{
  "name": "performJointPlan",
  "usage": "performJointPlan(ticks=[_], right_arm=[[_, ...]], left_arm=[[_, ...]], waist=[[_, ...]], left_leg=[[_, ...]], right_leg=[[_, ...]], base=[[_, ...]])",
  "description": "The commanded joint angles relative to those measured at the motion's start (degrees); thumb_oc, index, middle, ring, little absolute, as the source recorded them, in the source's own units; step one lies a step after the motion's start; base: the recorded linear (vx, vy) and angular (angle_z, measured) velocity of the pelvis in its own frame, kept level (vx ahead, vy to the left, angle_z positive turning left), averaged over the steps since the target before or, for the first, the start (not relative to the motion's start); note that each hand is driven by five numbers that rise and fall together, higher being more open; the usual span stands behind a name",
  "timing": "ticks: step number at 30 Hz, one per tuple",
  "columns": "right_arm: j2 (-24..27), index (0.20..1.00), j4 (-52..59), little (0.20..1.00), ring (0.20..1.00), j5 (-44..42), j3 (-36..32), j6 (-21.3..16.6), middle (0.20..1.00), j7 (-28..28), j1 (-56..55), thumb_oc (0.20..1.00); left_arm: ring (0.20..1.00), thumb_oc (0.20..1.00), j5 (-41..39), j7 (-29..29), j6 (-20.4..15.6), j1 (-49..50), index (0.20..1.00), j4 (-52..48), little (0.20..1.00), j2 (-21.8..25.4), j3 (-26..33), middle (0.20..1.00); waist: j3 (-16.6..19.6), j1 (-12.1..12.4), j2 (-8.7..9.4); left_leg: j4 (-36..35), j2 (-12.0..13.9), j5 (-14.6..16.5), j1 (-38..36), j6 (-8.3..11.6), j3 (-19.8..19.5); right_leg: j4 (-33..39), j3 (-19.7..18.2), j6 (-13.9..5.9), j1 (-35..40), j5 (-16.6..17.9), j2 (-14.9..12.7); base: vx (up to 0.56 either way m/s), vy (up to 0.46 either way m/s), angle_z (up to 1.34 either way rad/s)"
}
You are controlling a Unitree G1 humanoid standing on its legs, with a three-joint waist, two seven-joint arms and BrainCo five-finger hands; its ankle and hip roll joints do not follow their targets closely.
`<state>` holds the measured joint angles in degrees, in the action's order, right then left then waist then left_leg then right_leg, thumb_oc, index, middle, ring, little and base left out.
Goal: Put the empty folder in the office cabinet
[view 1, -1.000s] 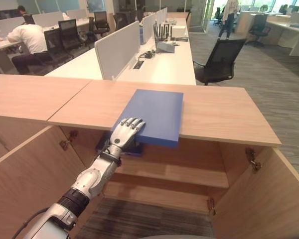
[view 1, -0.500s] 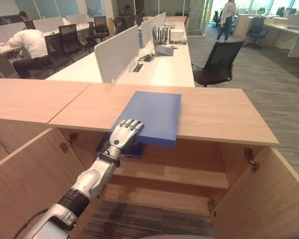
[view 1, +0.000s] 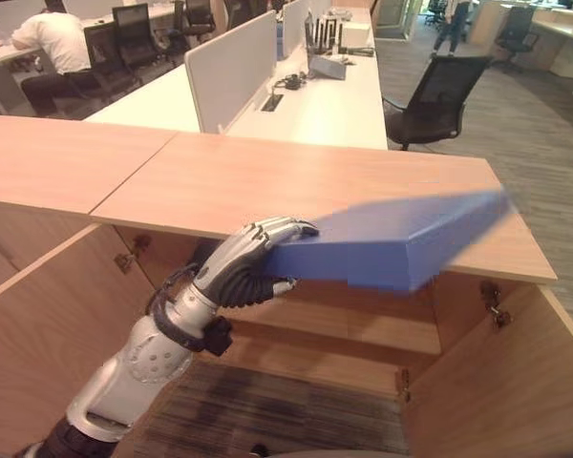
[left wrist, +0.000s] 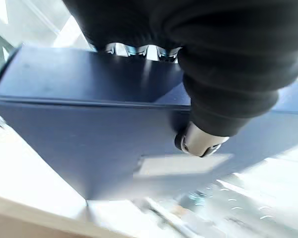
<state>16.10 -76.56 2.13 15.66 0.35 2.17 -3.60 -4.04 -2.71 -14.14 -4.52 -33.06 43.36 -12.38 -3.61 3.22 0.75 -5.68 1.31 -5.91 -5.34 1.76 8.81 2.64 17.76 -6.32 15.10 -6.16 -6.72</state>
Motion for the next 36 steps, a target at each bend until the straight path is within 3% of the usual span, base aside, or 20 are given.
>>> performJointPlan(ticks=[1, 7, 12, 20, 29, 33, 36], right_arm=[[-1.9, 1.000, -2.5, 1.000, 1.000, 0.0, 3.1, -0.1, 1.000, -3.9, 4.1, 1.000], [-2.5, 1.000, -2.3, 1.000, 1.000, -0.7, 3.5, -0.2, 1.000, -5.3, 4.8, 1.000], [-3.0, 1.000, -2.8, 1.000, 1.000, -0.3, 4.5, -0.4, 1.000, -6.1, 5.8, 1.000], [-3.4, 1.000, -4.3, 1.000, 1.000, 0.8, 5.7, -0.2, 1.000, -5.9, 6.2, 1.000], [-3.9, 1.000, -4.5, 1.000, 1.000, 0.3, 5.5, -0.3, 1.000, -6.0, 6.1, 1.000], [-3.8, 1.000, -4.0, 1.000, 1.000, 0.0, 5.1, -0.3, 1.000, -6.3, 5.9, 1.000], [-3.5, 1.000, -3.1, 1.000, 1.000, -1.0, 4.6, -0.5, 1.000, -6.6, 5.4, 1.000]], left_arm=[[0.200, 0.200, -17.6, -0.6, -0.7, -4.3, 0.200, -0.6, 0.200, -2.5, 2.7, 0.200], [0.200, 0.200, -27.9, -3.7, 1.3, -6.2, 0.200, -0.9, 0.200, -3.4, 0.1, 0.200], [0.200, 0.200, -42.8, -9.0, 4.3, -12.2, 0.200, -0.6, 0.200, -2.1, -6.9, 0.200], [0.200, 0.200, -52.4, -10.1, 7.0, -16.4, 0.200, 1.7, 0.200, -3.8, -14.8, 0.200], [0.200, 0.200, -50.6, -10.1, 9.6, -9.6, 0.200, 5.7, 0.200, -4.4, -15.3, 0.200], [0.200, 0.200, -47.3, -10.9, 11.4, -3.7, 0.200, 7.5, 0.200, -2.3, -13.0, 0.200], [0.200, 0.200, -39.6, -10.5, 11.9, 4.6, 0.200, 10.0, 0.200, -1.1, -7.2, 0.200]], waist=[[0.0, -0.3, 2.14], [0.0, -0.1, 2.23], [0.0, -0.5, 2.12], [0.0, -1.0, 1.98], [-0.3, -0.8, 1.85], [-0.4, -0.6, 1.71], [-0.5, -0.1, 1.63]], left_leg=[[0.7, 3.2, 9.9, -4.5, 2.70, -1.1], [0.7, 3.0, 9.9, -4.5, 2.60, -1.5], [0.7, 2.9, 9.9, -4.3, 2.38, -1.5], [0.7, 2.5, 9.9, -4.2, 1.96, -1.6], [0.7, 2.3, 9.8, -4.0, 1.67, -1.6], [0.7, 2.3, 9.6, -3.9, 1.59, -1.6], [0.7, 2.3, 9.5, -3.8, 1.52, -1.7]], right_leg=[[2.4, 2.1, -3.62, -2.2, 6.0, -2.9], [2.4, 2.2, -3.55, -2.0, 6.1, -3.0], [2.4, 2.1, -3.60, -2.3, 6.3, -3.0], [2.4, 1.8, -3.65, -2.4, 6.4, -2.9], [2.4, 1.5, -3.57, -2.7, 6.5, -3.0], [2.4, 1.4, -3.52, -2.8, 6.6, -2.9], [2.4, 1.4, -3.39, -2.9, 6.6, -2.9]], base=[[0.00, 0.014, 0.03], [0.00, 0.004, 0.02], [0.00, 0.000, 0.00], [0.00, 0.003, -0.01], [0.00, 0.000, 0.00], [0.00, 0.000, 0.00], [0.00, 0.000, 0.00]])
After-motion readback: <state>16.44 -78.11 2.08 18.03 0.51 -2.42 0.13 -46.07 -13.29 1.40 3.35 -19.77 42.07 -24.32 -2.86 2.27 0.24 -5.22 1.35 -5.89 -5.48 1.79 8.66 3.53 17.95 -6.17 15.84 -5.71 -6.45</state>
